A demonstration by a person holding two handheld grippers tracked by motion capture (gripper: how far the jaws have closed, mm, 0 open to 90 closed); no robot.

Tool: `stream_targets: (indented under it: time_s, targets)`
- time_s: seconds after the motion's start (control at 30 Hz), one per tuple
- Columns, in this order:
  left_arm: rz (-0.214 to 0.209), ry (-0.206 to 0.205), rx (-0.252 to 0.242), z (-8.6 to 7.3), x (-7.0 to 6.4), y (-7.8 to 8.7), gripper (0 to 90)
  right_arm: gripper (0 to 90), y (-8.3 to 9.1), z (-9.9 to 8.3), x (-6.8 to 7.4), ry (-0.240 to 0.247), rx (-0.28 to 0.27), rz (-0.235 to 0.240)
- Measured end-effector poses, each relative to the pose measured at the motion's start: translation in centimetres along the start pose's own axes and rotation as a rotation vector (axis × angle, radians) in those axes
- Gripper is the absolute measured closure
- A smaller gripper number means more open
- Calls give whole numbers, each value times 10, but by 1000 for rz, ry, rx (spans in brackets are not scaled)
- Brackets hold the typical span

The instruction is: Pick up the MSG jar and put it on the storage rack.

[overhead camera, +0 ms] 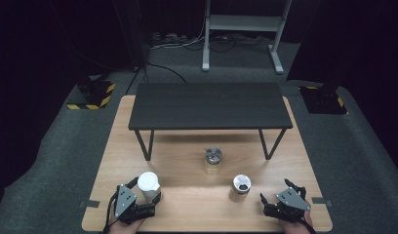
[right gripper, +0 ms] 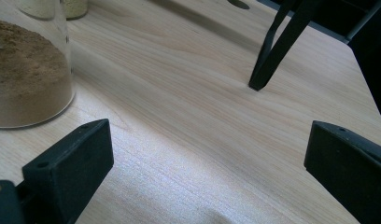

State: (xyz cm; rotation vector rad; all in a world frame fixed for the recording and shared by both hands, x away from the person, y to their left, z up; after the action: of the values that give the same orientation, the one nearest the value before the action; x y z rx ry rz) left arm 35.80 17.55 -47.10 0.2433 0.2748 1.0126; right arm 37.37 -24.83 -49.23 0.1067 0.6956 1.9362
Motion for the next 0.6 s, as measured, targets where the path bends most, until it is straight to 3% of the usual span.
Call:
stream_targets:
  time_s: [0.37, 0.6]
  targets:
    - [-8, 14, -24, 0, 1, 0, 187, 8, 0, 0, 0, 0, 1, 1]
    - [-20, -3, -43, 1, -3, -1, 299, 8, 0, 0, 0, -1, 1, 2]
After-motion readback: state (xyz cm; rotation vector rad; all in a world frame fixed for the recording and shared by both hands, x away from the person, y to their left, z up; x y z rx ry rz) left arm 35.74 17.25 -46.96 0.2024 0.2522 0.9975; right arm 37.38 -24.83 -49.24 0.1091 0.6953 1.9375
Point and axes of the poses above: each handheld gripper's, and its own axes: y roughly backward along the jaws, z roughly out of its top, x roughly to its left, the point moved 10 cm from there along -y, roughly forward along the jaws, and after that the axes turned 9 degrees about -x, right-handed, at the moved point
